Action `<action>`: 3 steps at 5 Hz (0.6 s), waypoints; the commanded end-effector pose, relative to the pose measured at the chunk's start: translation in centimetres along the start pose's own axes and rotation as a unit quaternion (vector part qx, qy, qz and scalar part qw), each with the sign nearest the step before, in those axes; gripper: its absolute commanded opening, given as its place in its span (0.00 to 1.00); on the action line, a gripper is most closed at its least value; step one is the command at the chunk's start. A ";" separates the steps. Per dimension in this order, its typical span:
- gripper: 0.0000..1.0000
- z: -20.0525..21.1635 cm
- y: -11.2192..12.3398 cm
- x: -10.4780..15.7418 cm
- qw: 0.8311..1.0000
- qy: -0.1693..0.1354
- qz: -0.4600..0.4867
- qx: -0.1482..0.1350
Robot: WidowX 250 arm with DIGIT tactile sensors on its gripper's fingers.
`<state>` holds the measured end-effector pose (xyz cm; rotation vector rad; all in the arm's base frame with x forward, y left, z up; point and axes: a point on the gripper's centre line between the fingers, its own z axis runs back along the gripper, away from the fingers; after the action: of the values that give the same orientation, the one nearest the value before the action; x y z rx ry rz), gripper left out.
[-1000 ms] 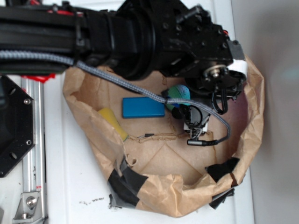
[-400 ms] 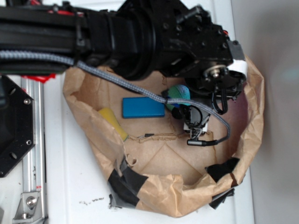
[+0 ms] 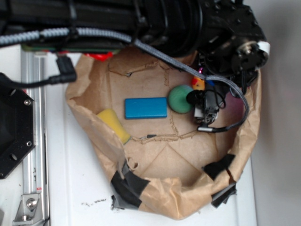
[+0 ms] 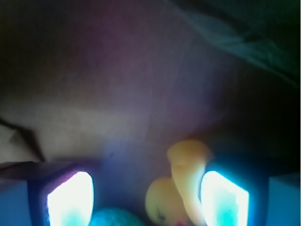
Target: Grab the yellow duck.
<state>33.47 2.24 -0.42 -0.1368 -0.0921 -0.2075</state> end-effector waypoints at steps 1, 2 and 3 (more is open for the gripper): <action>0.00 -3.9 0.3 -2.6 0.999 0.032 0.004 -0.018; 0.00 -3.8 0.1 -2.7 0.999 0.028 0.000 -0.018; 0.00 -2.9 -0.2 -2.7 1.000 0.016 -0.004 -0.009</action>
<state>33.29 3.05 -0.51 -0.1266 -0.1480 -0.1929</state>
